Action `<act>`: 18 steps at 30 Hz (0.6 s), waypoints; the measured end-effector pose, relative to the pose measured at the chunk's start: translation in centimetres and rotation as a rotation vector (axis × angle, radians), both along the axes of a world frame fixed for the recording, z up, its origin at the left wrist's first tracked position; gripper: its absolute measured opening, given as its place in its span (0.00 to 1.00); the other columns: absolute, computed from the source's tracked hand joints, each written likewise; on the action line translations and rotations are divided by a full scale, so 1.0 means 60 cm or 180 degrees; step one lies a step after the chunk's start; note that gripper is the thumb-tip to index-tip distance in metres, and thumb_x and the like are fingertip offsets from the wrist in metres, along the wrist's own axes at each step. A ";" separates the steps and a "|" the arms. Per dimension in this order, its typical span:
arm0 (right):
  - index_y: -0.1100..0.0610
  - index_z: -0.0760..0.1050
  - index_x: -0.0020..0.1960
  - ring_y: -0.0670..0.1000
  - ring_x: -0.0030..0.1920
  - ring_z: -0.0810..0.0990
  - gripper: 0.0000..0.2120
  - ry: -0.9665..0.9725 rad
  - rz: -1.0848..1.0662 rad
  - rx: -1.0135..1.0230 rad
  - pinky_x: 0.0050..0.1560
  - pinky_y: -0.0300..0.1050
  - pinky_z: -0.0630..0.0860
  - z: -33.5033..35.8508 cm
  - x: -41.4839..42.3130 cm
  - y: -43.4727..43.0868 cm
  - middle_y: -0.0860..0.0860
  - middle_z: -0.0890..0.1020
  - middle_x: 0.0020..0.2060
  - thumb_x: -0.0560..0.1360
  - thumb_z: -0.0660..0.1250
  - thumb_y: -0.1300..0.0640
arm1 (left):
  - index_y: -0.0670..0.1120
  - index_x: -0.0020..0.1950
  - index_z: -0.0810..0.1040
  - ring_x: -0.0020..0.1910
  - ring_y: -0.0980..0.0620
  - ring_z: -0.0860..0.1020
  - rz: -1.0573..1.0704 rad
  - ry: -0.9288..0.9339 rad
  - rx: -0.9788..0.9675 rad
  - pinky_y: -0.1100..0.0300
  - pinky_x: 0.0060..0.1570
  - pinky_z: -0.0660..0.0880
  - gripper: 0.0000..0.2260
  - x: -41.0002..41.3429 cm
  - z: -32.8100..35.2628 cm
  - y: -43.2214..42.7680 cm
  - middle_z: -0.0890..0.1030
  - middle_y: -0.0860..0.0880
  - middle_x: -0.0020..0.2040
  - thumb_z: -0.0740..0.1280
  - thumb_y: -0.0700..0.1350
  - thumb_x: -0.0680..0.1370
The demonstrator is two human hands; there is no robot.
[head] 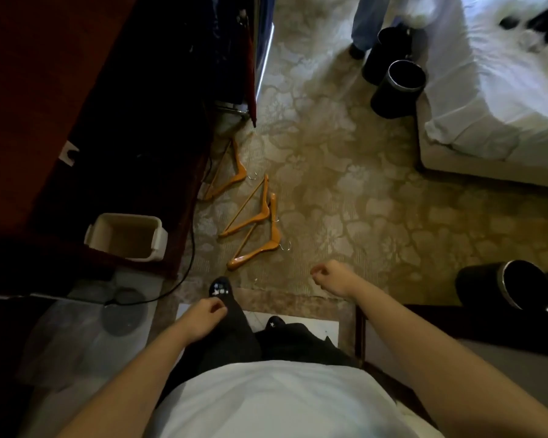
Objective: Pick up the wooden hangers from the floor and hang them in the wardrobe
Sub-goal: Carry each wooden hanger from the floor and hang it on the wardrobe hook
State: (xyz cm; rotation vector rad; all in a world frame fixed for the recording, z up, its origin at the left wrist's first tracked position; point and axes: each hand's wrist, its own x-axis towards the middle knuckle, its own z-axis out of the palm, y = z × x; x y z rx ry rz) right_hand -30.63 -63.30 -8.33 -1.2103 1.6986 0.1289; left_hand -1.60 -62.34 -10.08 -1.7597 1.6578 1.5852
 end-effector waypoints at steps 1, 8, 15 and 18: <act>0.64 0.73 0.64 0.58 0.55 0.78 0.16 -0.0031 -0.0005 -0.0010 0.54 0.47 0.74 -0.005 0.001 -0.030 0.59 0.79 0.56 0.80 0.57 0.59 | 0.44 0.55 0.76 0.50 0.51 0.75 -0.0014 0.0056 -0.0028 0.62 0.43 0.69 0.09 -0.006 -0.004 -0.023 0.77 0.45 0.51 0.59 0.44 0.81; 0.63 0.74 0.62 0.58 0.55 0.78 0.15 -0.0081 -0.0240 0.0107 0.55 0.48 0.73 -0.084 0.016 -0.211 0.59 0.80 0.54 0.79 0.58 0.60 | 0.46 0.52 0.76 0.47 0.50 0.76 -0.0256 0.0144 -0.0006 0.60 0.41 0.69 0.07 -0.027 -0.056 -0.251 0.78 0.47 0.47 0.60 0.45 0.80; 0.55 0.74 0.39 0.51 0.39 0.74 0.09 -0.0156 -0.0520 0.0460 0.47 0.51 0.75 -0.239 0.028 -0.374 0.50 0.75 0.34 0.77 0.59 0.58 | 0.40 0.55 0.76 0.51 0.45 0.78 -0.0586 -0.0011 -0.0078 0.59 0.44 0.69 0.10 -0.046 -0.194 -0.479 0.80 0.42 0.51 0.60 0.45 0.80; 0.53 0.70 0.36 0.50 0.39 0.73 0.10 -0.0160 -0.0587 0.0573 0.46 0.49 0.73 -0.339 0.025 -0.446 0.50 0.74 0.35 0.75 0.60 0.57 | 0.41 0.56 0.75 0.48 0.48 0.76 -0.0592 -0.0048 -0.0020 0.62 0.45 0.67 0.11 -0.059 -0.303 -0.556 0.78 0.44 0.50 0.59 0.46 0.80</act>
